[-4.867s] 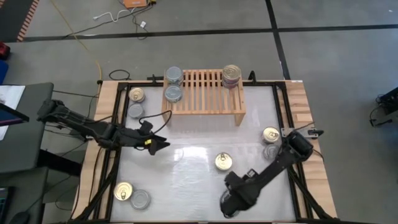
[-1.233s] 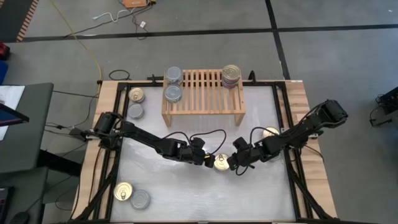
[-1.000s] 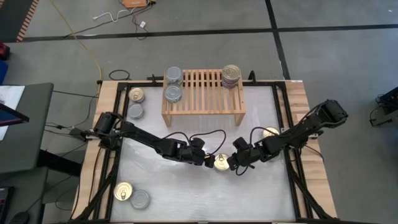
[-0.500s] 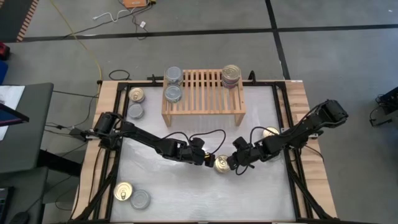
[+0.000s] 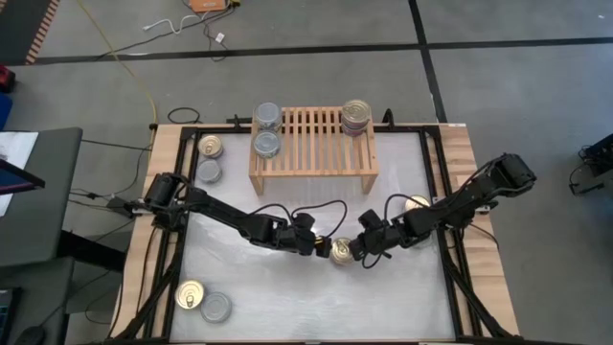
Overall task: Stack canned seafood by type on shelf
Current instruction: Put the blue tuna can on the shelf aligned with the other blue tuna can
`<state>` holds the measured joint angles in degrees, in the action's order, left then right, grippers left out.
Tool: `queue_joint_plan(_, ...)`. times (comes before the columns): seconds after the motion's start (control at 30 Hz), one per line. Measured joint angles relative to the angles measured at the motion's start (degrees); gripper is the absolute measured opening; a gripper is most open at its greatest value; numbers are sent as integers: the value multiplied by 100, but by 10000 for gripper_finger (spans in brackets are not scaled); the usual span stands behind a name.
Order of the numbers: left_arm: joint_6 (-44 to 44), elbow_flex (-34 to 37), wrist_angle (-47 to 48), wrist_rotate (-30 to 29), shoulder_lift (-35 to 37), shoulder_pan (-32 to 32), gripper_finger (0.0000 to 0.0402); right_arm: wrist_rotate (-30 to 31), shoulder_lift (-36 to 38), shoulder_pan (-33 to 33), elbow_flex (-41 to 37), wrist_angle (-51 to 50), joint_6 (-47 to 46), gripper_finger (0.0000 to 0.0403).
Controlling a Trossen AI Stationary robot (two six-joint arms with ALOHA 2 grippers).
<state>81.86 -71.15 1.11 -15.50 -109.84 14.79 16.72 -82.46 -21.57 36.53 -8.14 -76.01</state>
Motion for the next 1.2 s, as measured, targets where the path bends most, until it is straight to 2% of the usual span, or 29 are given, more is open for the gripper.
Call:
queue_joint_plan(0.37,-309,2,-426,4,-90,-9,251,52,0,36,0,-195,-48,22)
queue_joint_plan(0.5,-411,4,-659,401,-360,-161,251,55,2,36,0,-242,-52,22)
queue_joint_plan(0.7,86,4,-1091,802,-661,-208,251,52,2,36,2,-215,-92,22)
queue_joint_plan(1.2,293,4,-1379,579,-651,-98,251,63,0,34,-2,-182,-199,22)
